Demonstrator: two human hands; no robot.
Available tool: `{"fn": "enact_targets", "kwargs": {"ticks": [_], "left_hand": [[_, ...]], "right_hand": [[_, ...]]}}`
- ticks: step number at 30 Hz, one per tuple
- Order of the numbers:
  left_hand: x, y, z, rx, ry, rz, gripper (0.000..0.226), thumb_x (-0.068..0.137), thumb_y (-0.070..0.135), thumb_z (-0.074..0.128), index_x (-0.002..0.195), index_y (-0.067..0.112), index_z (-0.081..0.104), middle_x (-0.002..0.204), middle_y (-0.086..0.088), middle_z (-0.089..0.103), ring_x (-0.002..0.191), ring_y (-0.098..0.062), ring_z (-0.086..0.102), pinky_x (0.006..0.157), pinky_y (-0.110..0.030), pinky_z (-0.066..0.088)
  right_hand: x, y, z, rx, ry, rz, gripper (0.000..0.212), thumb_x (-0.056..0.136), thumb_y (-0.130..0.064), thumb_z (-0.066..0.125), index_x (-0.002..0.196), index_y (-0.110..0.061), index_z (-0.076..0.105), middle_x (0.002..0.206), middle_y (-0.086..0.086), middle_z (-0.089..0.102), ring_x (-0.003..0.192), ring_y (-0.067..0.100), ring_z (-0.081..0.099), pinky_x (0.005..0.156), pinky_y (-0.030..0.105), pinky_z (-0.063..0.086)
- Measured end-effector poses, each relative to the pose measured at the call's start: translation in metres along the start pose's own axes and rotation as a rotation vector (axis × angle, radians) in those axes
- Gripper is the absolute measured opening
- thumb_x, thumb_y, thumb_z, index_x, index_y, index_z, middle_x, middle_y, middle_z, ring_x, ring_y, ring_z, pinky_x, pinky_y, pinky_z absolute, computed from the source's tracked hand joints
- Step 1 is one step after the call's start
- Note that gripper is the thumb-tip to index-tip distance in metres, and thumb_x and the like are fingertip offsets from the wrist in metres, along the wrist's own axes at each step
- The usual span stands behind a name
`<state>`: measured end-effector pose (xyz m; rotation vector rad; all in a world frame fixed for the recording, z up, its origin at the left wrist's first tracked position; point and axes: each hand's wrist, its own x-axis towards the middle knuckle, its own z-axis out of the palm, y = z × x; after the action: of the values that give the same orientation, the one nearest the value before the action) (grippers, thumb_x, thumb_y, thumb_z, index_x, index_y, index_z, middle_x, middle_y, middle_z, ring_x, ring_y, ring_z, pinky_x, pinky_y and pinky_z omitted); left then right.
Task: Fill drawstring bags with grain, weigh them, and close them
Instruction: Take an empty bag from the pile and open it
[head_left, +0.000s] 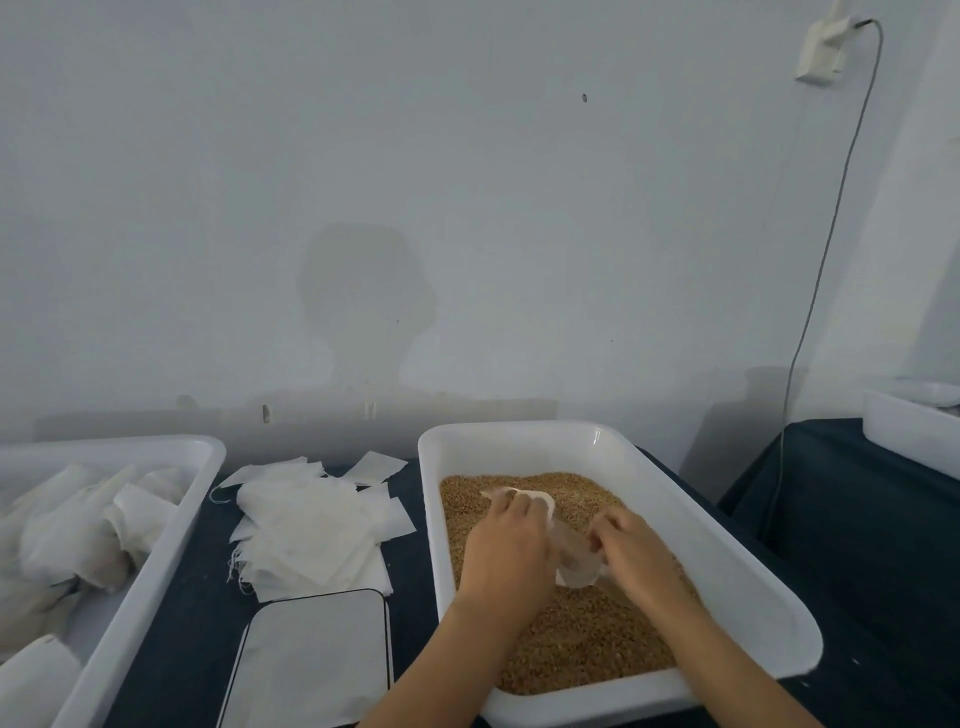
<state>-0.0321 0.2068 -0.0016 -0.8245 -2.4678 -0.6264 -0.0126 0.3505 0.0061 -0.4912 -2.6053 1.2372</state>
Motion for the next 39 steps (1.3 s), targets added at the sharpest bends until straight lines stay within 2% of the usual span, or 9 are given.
{"fn": "enact_targets", "kwargs": {"ticks": [5,7,9,11,16,20,24,28,39], "left_hand": [[0.002,-0.006,0.001,-0.124,0.056,-0.225,0.019,0.097,0.029,0.043,0.111,0.016,0.042,0.09,0.006,0.052,0.087,-0.009,0.041,0.072,-0.018,0.035],[0.003,-0.006,0.001,-0.121,0.068,-0.242,0.019,0.097,0.03,0.043,0.11,0.016,0.043,0.084,0.008,0.046,0.085,-0.009,0.039,0.07,-0.018,0.033],[0.003,-0.006,-0.001,-0.063,0.049,-0.254,0.016,0.097,0.022,0.04,0.11,0.016,0.047,0.087,0.007,0.051,0.087,-0.01,0.041,0.072,-0.019,0.033],[0.002,-0.006,-0.002,0.041,0.007,-0.274,0.022,0.095,0.016,0.036,0.112,0.019,0.05,0.1,0.004,0.059,0.095,-0.014,0.047,0.083,-0.023,0.035],[-0.001,-0.007,-0.003,0.183,-0.124,-0.347,0.022,0.093,0.017,0.035,0.109,0.016,0.049,0.109,-0.002,0.057,0.101,-0.02,0.05,0.09,-0.031,0.035],[0.0,-0.007,-0.001,0.217,-0.158,-0.364,0.023,0.093,0.019,0.033,0.108,0.013,0.05,0.108,-0.004,0.058,0.099,-0.019,0.051,0.087,-0.031,0.037],[-0.001,-0.006,-0.001,0.245,-0.191,-0.369,0.024,0.095,0.023,0.034,0.109,0.012,0.051,0.109,-0.005,0.059,0.101,-0.02,0.053,0.087,-0.031,0.04],[-0.001,-0.005,-0.003,0.259,-0.232,-0.361,0.025,0.095,0.02,0.035,0.115,0.012,0.049,0.116,-0.007,0.057,0.106,-0.022,0.051,0.09,-0.032,0.041],[-0.001,-0.008,-0.004,0.112,-0.271,-0.313,0.033,0.092,0.006,0.054,0.124,0.013,0.054,0.129,-0.006,0.049,0.121,-0.022,0.045,0.099,-0.032,0.045]], "right_hand": [[0.003,0.011,0.001,-0.785,-0.149,0.072,0.035,0.09,-0.034,0.056,0.119,-0.015,0.05,0.127,0.004,0.054,0.119,0.025,0.048,0.1,0.04,0.038],[0.002,0.006,0.002,-0.912,-0.157,0.044,0.005,0.092,-0.025,0.053,0.093,-0.022,0.056,0.12,0.0,0.059,0.116,0.022,0.05,0.098,0.037,0.035],[0.003,0.003,0.001,-1.038,-0.153,-0.026,0.019,0.094,-0.014,0.045,0.08,-0.023,0.053,0.111,-0.002,0.062,0.111,0.019,0.052,0.102,0.037,0.031],[0.007,0.003,-0.005,-1.07,-0.174,-0.076,0.02,0.094,-0.008,0.043,0.091,-0.022,0.057,0.096,-0.006,0.06,0.106,0.018,0.054,0.106,0.039,0.029],[0.015,-0.015,-0.052,-1.136,-0.214,-0.096,0.015,0.095,-0.017,0.046,0.109,-0.017,0.053,0.097,-0.004,0.058,0.089,0.015,0.056,0.063,0.023,0.039],[0.013,-0.031,-0.076,-1.3,-0.229,-0.095,0.012,0.091,-0.012,0.049,0.099,-0.016,0.058,0.09,-0.003,0.055,0.081,0.014,0.054,0.063,0.022,0.036],[0.012,-0.032,-0.058,-1.244,-0.257,-0.112,0.014,0.086,-0.011,0.053,0.073,-0.016,0.051,0.071,-0.005,0.047,0.067,0.013,0.048,0.054,0.02,0.033],[0.022,-0.024,-0.029,-1.052,-0.243,-0.156,0.011,0.086,-0.016,0.056,0.091,-0.013,0.065,0.075,-0.006,0.053,0.07,0.013,0.053,0.056,0.018,0.037],[0.033,0.0,0.014,-0.641,-0.215,-0.179,0.018,0.095,-0.032,0.052,0.098,-0.019,0.064,0.094,-0.011,0.063,0.076,-0.002,0.057,0.054,0.009,0.035]]}}
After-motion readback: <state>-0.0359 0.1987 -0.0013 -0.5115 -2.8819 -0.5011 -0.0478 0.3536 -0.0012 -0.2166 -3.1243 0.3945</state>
